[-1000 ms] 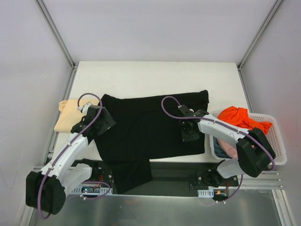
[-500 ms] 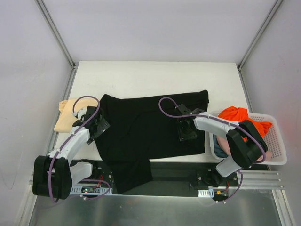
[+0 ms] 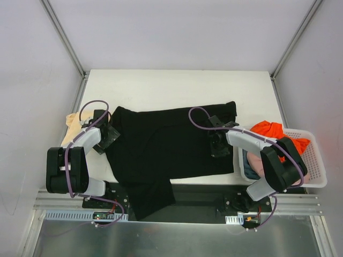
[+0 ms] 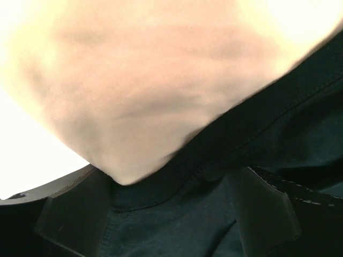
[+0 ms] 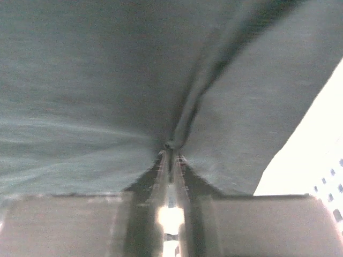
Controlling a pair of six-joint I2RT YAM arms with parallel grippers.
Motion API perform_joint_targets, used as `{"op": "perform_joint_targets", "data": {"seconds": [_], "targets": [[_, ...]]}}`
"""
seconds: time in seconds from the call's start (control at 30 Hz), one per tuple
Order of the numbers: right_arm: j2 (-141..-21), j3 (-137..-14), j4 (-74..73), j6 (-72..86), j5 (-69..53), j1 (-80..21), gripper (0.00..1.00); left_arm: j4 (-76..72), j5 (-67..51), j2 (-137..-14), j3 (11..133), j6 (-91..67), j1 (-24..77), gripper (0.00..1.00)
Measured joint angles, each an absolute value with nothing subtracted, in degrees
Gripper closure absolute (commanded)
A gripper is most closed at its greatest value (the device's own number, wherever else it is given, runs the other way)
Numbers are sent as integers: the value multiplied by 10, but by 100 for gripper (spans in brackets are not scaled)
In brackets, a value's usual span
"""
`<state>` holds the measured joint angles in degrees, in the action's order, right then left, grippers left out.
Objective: Fold and stack the t-shirts
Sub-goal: Fold the flattened tshirt in 1/3 of the way
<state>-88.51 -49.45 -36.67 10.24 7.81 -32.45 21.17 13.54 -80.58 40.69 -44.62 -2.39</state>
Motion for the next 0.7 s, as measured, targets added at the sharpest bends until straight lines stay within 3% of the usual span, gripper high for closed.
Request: {"op": "perform_joint_targets", "data": {"seconds": [0.4, 0.5, 0.7], "targets": [[-775, -460, -457, 133, 173, -263, 99, 209, 126, -839, 437, -439, -81, 20], [-730, -460, -484, 152, 190, -261, 90, 210, 124, -840, 439, -439, -84, 18], [-710, -478, -516, 182, 197, -264, 56, 209, 119, -840, 440, -437, -84, 11]]}}
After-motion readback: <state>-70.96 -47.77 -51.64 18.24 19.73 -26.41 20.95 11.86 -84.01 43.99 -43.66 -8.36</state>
